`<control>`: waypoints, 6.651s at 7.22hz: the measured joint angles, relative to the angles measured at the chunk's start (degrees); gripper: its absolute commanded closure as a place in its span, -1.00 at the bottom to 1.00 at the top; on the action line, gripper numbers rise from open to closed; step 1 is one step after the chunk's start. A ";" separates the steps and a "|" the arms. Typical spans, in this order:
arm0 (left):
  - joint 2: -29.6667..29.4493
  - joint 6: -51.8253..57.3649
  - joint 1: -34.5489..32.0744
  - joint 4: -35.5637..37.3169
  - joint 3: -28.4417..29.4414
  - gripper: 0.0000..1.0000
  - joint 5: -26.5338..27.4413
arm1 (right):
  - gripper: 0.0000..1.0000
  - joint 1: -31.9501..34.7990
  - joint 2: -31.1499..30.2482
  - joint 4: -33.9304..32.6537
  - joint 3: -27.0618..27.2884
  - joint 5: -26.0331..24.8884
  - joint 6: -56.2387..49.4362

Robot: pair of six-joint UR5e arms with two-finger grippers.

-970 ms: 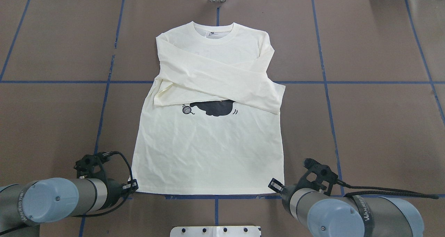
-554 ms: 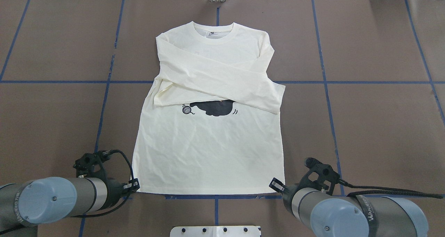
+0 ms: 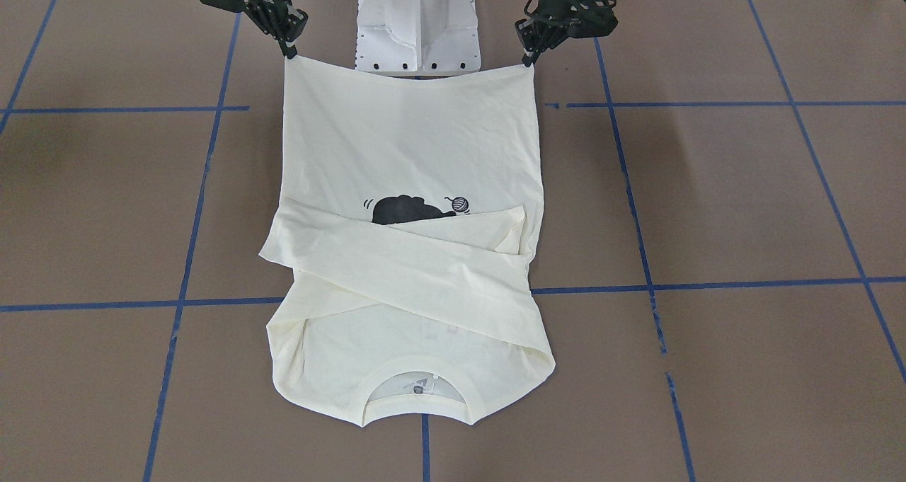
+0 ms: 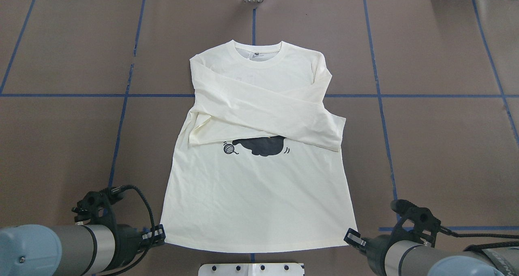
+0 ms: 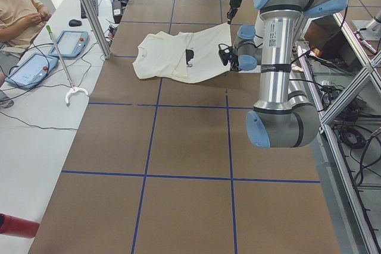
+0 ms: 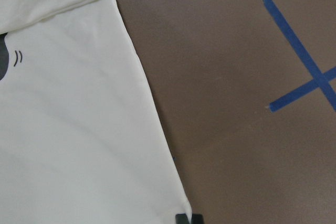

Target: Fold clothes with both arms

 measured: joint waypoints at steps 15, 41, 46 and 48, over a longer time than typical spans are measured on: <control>-35.92 30.87 -34.73 -16.83 54.94 0.70 -0.13 | 0.51 47.43 45.40 15.16 -68.85 20.62 -40.06; -32.58 26.37 -38.64 -24.38 45.26 -1.00 -12.43 | 0.63 11.95 0.96 17.13 -8.31 18.79 -7.96; -28.16 10.22 -24.89 -5.30 33.75 -0.51 -15.05 | -1.00 9.00 -0.32 17.11 -5.21 18.58 -6.37; -27.64 5.30 -22.66 -4.13 35.32 -0.44 -15.38 | -1.00 16.07 0.21 17.11 -5.51 18.78 -6.83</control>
